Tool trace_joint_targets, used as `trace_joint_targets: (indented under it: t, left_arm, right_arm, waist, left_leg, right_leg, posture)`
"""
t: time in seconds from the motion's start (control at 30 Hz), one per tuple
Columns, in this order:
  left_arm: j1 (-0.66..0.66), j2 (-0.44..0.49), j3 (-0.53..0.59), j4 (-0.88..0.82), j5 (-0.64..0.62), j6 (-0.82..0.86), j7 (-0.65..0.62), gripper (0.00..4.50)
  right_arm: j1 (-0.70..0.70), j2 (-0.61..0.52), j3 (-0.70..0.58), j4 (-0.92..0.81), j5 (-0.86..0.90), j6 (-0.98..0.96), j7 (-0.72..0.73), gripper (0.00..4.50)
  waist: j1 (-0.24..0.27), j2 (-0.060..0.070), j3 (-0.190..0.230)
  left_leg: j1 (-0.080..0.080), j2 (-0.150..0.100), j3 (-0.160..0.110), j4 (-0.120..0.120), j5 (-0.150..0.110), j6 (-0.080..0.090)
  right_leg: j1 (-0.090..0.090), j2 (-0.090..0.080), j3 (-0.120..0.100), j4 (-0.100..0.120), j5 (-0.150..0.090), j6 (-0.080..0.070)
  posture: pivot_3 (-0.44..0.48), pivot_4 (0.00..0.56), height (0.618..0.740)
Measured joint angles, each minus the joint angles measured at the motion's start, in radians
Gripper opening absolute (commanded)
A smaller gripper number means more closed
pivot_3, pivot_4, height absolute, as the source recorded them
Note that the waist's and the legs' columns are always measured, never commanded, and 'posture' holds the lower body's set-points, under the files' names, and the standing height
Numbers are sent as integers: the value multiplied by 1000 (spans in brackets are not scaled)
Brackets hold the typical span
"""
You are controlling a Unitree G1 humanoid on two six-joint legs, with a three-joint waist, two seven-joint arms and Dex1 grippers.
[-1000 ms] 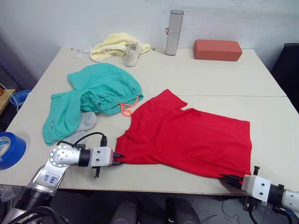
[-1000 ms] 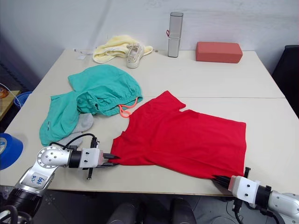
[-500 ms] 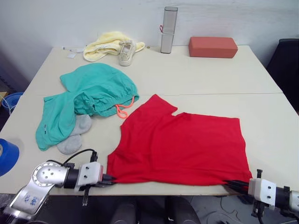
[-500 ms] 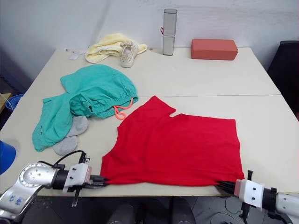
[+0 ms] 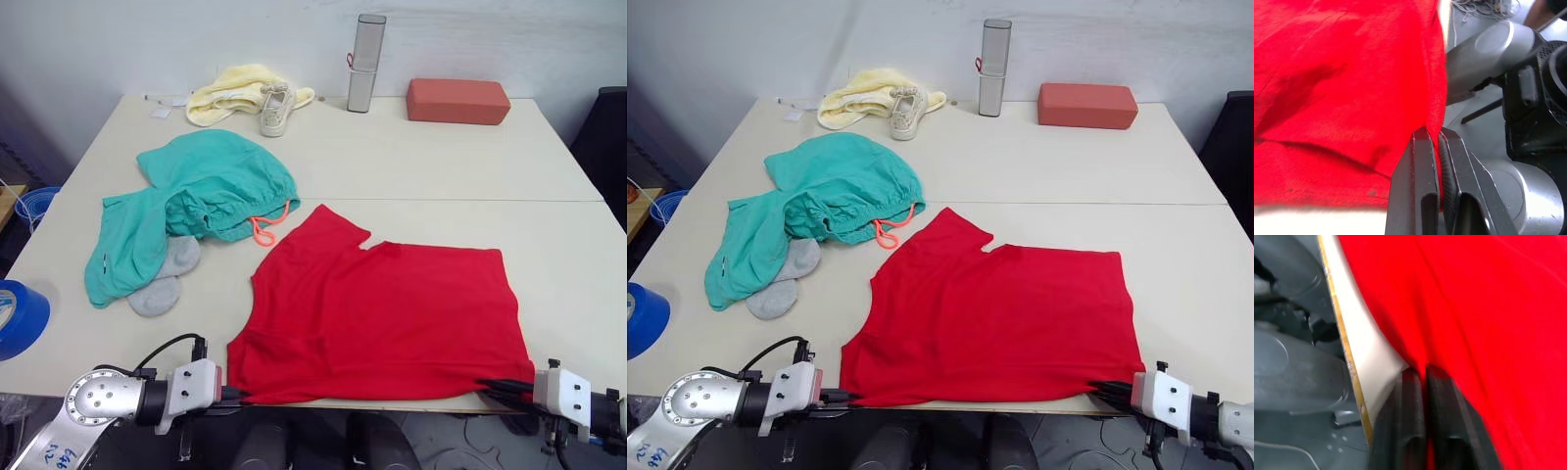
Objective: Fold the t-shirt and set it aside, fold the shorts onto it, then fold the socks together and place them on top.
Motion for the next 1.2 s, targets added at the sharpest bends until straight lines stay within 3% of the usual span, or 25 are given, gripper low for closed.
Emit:
trace_joint_targets:
  t: [0.17, 0.3, 0.37, 0.47, 0.57, 0.63, 0.73, 0.9, 1.2]
  left_arm:
    - [-9, 41, 74, 5, -82, 49, -73, 2654]
    - [32, 149, 176, 43, -167, 146, -184, 3969]
    - [23, 162, 203, 60, -186, 171, -211, 4452]
    - [-88, 169, 213, 122, -248, 263, -225, 4452]
    - [-327, 157, 228, 244, -299, 366, -188, 4452]
    - [-453, 136, 195, 296, -305, 421, -162, 4452]
    - [-665, 46, 106, 387, -299, 518, -107, 4452]
    - [-935, -116, -37, 587, -212, 598, -11, 4452]
    - [-1186, -340, -140, 940, -36, 511, 91, 4452]
  right_arm:
    - [39, 0, -39, -65, 79, 68, 34, 3058]
    - [121, -29, -127, -163, 154, 157, 91, 4440]
    - [150, -34, -170, -201, 188, 209, 108, 4500]
    - [180, -43, -270, -251, 303, 386, 98, 4500]
    - [83, -63, -366, -254, 410, 564, 19, 4500]
    - [8, -69, -364, -240, 422, 617, -9, 4500]
    - [-167, -74, -295, -164, 396, 674, -56, 4500]
    - [-476, -77, -136, 64, 264, 696, -123, 4500]
    - [-857, -16, 51, 463, 53, 670, -174, 4500]
  waist:
    - [0, 2, 2]
    - [-1, 2, 4]
    - [0, 2, 5]
    - [5, 2, 8]
    - [3, -1, 11]
    - [1, -1, 11]
    - [-2, -1, 11]
    - [-2, -2, 11]
    - [-2, -6, 14]
  left_leg:
    - [-1, 0, 0, -1, 1, 1]
    - [-1, 0, 0, 0, 0, 1]
    - [-1, 0, 0, 0, -1, -1]
    - [-2, 0, 0, 0, -1, -3]
    - [-1, 0, 0, 0, 1, -4]
    - [-2, 0, 0, 0, 1, -4]
    - [-4, 0, 1, 1, 2, -2]
    - [-22, -1, 3, 7, 11, -8]
    - [-25, -1, 7, 19, 13, -6]
  right_leg:
    - [-1, 0, 0, 0, 0, 0]
    - [-1, 0, -1, -1, 0, 0]
    - [-1, 0, 0, -1, 0, -1]
    - [-1, 0, 0, 0, 0, 0]
    - [-1, 0, 0, 0, 2, 1]
    - [-1, -1, 0, 0, 3, 2]
    - [-3, 0, -1, -1, 12, 20]
    - [-21, 2, -2, 11, 13, 22]
    - [-21, 2, -5, 16, 15, 26]
  posture:
    - [0, 150, 740]
    - [0, 150, 740]
    - [0, 150, 740]
    - [0, 150, 740]
    - [0, 150, 740]
    - [0, 150, 740]
    - [0, 150, 740]
    - [0, 150, 740]
    - [0, 150, 740]
